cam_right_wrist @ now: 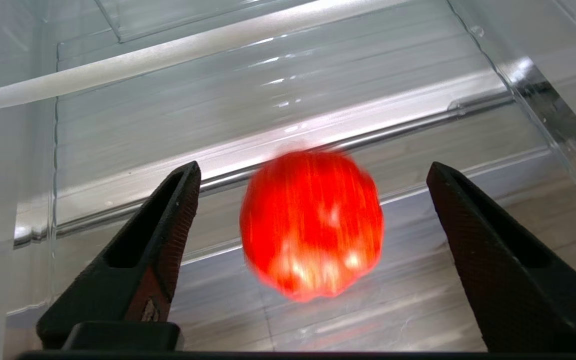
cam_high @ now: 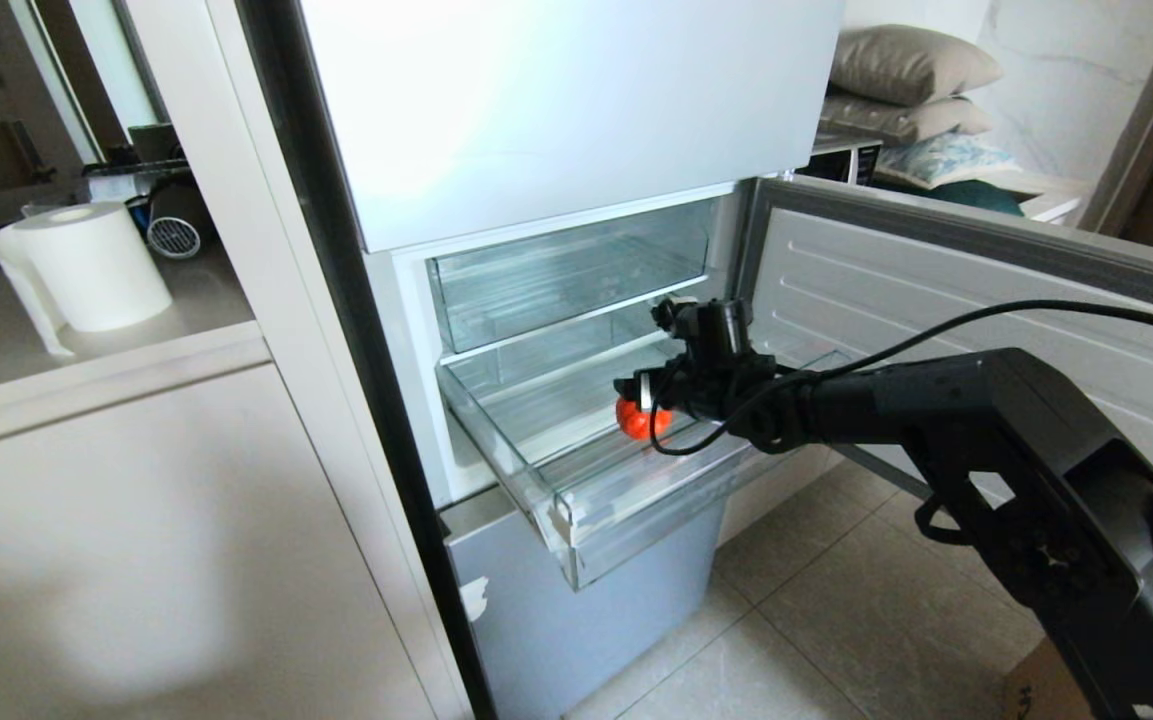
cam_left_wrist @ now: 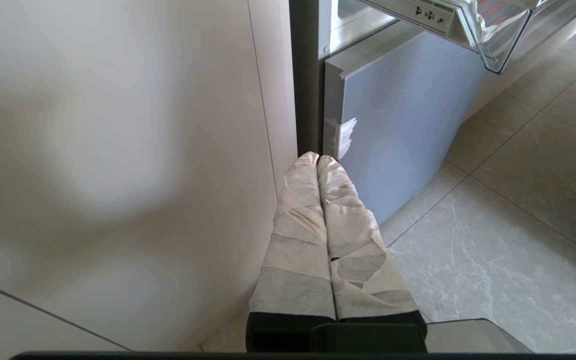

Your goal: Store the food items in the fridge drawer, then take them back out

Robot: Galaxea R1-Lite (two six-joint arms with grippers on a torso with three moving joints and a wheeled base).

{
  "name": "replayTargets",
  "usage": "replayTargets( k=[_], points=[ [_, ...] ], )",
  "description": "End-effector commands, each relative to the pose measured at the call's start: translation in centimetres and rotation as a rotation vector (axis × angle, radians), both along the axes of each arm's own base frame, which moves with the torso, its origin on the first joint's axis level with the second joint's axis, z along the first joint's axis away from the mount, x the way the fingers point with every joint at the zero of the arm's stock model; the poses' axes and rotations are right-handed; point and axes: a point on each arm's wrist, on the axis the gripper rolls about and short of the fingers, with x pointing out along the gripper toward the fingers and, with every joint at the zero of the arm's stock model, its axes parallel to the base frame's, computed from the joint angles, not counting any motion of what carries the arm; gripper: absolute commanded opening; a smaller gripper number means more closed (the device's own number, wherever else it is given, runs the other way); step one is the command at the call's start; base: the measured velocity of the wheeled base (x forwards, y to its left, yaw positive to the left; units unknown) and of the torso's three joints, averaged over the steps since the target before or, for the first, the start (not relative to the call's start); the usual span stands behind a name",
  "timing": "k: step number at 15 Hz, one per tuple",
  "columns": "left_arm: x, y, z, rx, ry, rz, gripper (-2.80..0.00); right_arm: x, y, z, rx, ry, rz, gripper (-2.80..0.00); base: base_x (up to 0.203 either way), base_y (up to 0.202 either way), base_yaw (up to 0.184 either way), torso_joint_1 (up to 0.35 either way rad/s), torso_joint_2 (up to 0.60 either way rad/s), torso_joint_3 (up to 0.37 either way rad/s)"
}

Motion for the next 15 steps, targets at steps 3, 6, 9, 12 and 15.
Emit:
replayTargets(
  k=[3,6,9,12,15],
  points=[
    [0.0,0.0,0.0,0.000,0.002,0.001,-2.80,-3.4,-1.8,9.4,0.078,-0.147,-0.025,-2.80,0.000,0.000,0.000,0.000,0.00,0.000],
    [0.0,0.0,0.0,0.000,0.002,0.001,-2.80,-8.6,-4.4,15.1,0.103,-0.202,-0.036,-2.80,0.000,0.000,0.000,0.000,0.00,0.000],
    [0.0,0.0,0.0,0.000,0.002,0.001,-2.80,-15.4,-7.9,18.5,0.112,-0.227,-0.050,-2.80,0.000,0.000,0.000,0.000,0.00,0.000],
    [0.0,0.0,0.0,0.000,0.002,0.001,-2.80,-22.7,-11.7,21.2,0.131,-0.298,-0.107,-2.80,0.000,0.000,0.000,0.000,0.00,0.000],
    [0.0,0.0,0.0,0.000,0.002,0.001,-2.80,-29.3,-15.4,21.6,0.130,-0.358,-0.144,-2.80,0.000,0.000,0.000,0.000,0.00,0.000]
  ],
)
